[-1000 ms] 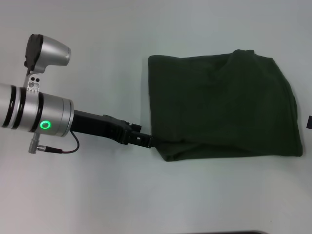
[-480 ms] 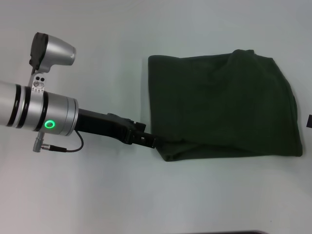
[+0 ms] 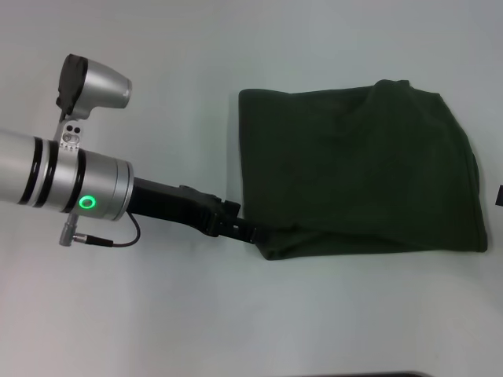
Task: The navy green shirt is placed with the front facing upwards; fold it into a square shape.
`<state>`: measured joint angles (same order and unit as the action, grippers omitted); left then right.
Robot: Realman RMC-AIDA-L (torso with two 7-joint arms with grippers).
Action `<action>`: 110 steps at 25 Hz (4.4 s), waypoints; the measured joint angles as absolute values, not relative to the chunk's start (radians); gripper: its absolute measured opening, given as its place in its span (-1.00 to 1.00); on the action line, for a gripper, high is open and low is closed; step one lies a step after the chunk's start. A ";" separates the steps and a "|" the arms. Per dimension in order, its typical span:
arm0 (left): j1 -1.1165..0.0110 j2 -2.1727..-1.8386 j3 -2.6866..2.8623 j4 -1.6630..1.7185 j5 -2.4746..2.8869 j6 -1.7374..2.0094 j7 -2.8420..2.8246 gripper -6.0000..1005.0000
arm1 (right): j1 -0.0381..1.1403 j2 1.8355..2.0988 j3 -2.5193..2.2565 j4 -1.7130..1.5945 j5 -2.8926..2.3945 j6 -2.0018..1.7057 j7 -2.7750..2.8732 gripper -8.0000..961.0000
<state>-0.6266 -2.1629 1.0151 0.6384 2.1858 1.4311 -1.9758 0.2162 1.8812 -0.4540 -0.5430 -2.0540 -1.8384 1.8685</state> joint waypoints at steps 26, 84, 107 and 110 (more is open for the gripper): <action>-0.633 -2.161 0.994 0.695 2.164 1.389 -1.958 0.83 | 0.212 1.874 -0.402 -0.543 -2.171 -1.761 1.944 0.77; -0.627 -2.161 0.967 0.653 2.221 1.460 -1.882 0.83 | 0.248 1.873 -0.311 -0.543 -2.239 -1.736 1.994 0.77; -0.631 -2.149 0.907 0.719 2.164 1.503 -1.875 0.83 | 0.293 1.905 -0.291 -0.540 -2.233 -1.803 1.818 0.76; -0.631 -2.149 0.904 0.729 2.164 1.520 -1.878 0.83 | 0.299 1.911 -0.275 -0.540 -2.223 -1.821 1.783 0.76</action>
<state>-0.6305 -2.1490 0.9039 0.7285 2.1641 1.5195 -1.8778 0.2985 1.9111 -0.2750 -0.5404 -2.2235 -1.8210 1.7829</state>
